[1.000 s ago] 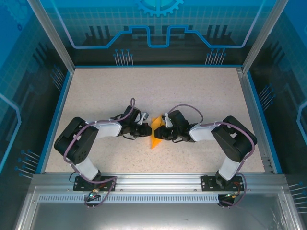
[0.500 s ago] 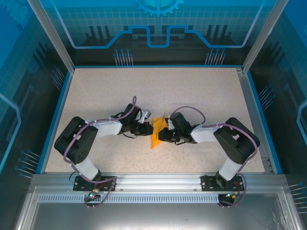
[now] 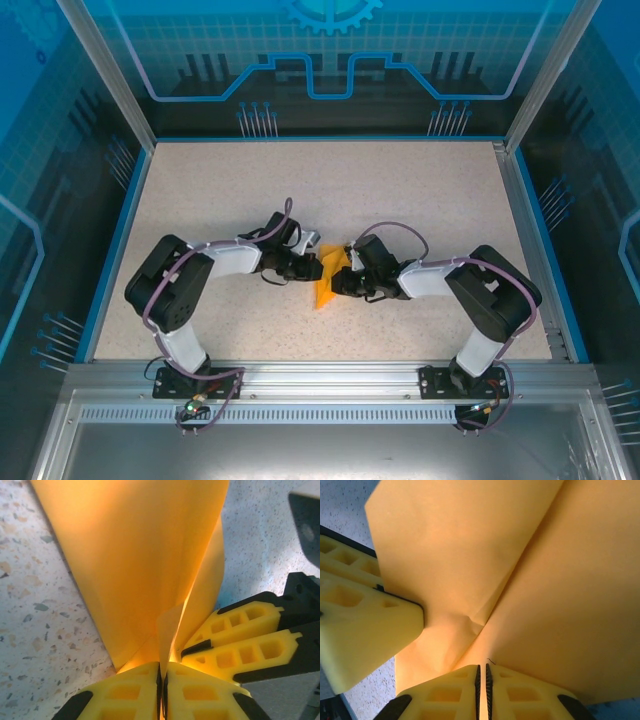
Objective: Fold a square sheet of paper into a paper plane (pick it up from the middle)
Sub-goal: Fourth fold the wing at the center of the table.
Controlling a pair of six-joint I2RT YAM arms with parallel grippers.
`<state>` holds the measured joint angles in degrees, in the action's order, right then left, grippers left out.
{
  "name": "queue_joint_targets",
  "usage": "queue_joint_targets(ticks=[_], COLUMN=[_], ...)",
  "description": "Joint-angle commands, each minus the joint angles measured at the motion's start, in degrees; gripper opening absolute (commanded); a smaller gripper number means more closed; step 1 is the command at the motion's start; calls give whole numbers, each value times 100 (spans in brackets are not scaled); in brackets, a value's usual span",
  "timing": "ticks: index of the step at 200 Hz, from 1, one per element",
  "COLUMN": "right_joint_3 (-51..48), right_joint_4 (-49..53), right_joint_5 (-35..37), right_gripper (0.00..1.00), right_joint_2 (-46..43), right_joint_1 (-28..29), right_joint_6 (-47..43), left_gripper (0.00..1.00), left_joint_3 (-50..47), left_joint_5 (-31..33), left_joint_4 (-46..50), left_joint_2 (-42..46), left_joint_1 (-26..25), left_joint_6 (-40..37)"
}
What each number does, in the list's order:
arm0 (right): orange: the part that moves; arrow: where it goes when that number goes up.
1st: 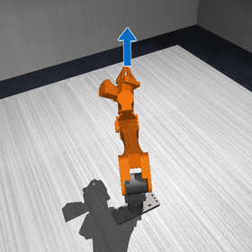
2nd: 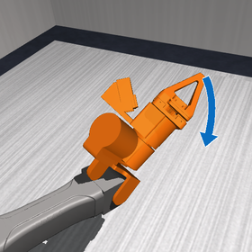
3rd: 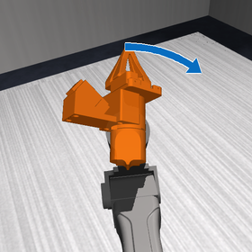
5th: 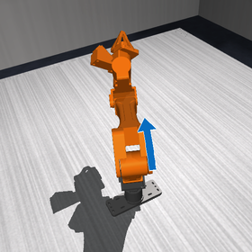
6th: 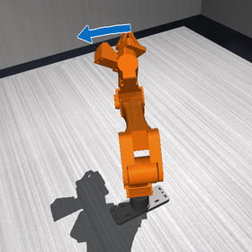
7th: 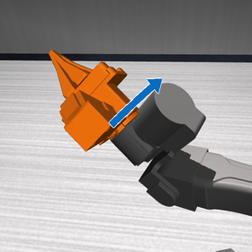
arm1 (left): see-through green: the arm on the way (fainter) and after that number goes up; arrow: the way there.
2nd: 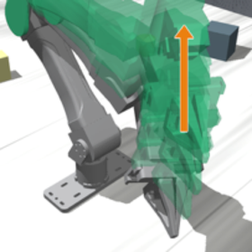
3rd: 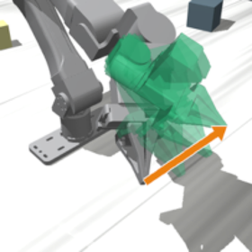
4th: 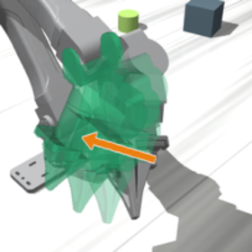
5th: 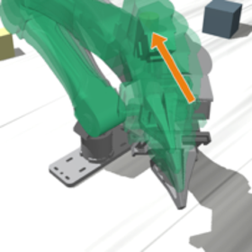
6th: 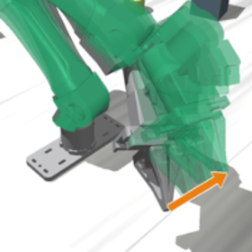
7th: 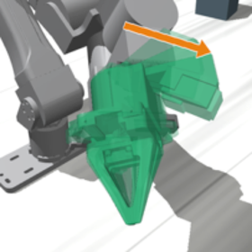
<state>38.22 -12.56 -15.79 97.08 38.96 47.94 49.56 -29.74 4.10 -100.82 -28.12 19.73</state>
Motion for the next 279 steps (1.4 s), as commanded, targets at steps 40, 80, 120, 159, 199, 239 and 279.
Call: queue_joint_targets(ticks=[40,80,120,159,199,239,279], right_joint_3=[-189,-235,-231,-177,-23,237,530], right_joint_4=[-27,-165,-193,-127,66,43,-114], right_joint_5=[6,-30,-64,-77,-7,106,62], right_gripper=[14,13,13,14,15,15,15], right_joint_2=[59,71,65,-60,-369,-367,34], right_joint_1=[-42,-46,-46,-42,-81,-169,-247], right_joint_6=[-75,-74,-75,-101,-139,-84,-40], left_gripper=[12,12,11,11,11,12,12], left_joint_3=[271,300,291,288,289,293,276], left_joint_5=[-217,-278,-226,-161,-164,-149,-112], left_joint_4=[117,43,65,85,42,81,83], left_joint_2=[-311,-466,-526,-607,-630,-637,-624], left_joint_1=[20,17,20,17,19,21,25], left_joint_6=[-180,-160,-197,-224,-197,-243,-256])
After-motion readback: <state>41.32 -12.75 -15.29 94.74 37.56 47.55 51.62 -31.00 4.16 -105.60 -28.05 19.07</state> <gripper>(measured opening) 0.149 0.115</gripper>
